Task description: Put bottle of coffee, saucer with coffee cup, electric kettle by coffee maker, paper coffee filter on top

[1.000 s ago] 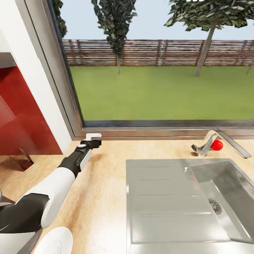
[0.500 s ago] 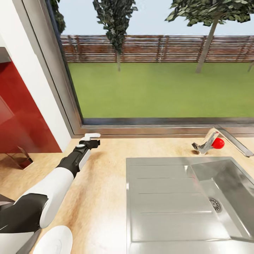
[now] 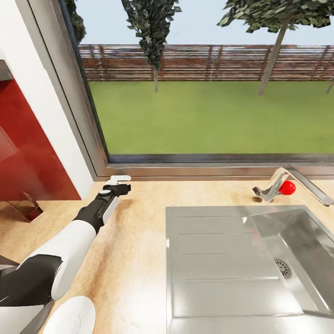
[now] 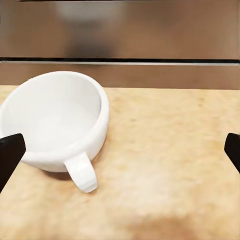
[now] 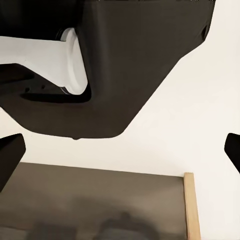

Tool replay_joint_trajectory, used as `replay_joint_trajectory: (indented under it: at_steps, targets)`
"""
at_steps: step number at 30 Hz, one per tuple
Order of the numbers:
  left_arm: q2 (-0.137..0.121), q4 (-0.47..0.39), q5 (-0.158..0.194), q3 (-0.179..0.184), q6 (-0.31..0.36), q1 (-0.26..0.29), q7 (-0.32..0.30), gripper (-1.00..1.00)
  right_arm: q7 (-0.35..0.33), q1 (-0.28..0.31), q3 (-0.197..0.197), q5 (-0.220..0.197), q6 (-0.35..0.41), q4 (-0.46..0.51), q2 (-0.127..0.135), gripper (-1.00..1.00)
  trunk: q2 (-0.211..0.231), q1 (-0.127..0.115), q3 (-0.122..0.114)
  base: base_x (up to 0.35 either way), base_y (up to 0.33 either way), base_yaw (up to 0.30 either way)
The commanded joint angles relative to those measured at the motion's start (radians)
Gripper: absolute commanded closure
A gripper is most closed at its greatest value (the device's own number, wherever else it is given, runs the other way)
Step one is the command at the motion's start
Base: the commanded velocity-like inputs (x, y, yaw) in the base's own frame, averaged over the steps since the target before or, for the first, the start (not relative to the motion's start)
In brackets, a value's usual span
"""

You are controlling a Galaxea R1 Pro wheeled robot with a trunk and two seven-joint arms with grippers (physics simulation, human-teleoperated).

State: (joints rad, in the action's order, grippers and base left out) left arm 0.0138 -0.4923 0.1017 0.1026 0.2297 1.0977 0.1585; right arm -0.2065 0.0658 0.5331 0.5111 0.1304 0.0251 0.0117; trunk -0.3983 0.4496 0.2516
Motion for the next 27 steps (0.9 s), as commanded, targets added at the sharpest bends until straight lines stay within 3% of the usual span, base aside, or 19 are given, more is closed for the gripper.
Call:
replay_joint_trajectory:
  at_steps: [1, 27]
  targets:
    - [-0.002, -0.002, 0.012, 0.008, 0.005, 0.001, 0.007, -1.00, -0.005, 0.000, 0.008, 0.009, 0.006, 0.003, -0.001, -1.00, -0.002, 0.001, 0.002, 0.000, 0.000, 0.000]
    - [-0.002, -0.002, 0.012, 0.008, 0.005, 0.001, 0.000, -1.00, -0.005, 0.000, 0.009, 0.009, 0.006, 0.003, 0.000, -1.00, -0.002, 0.001, 0.002, 0.046, 0.039, 0.000]
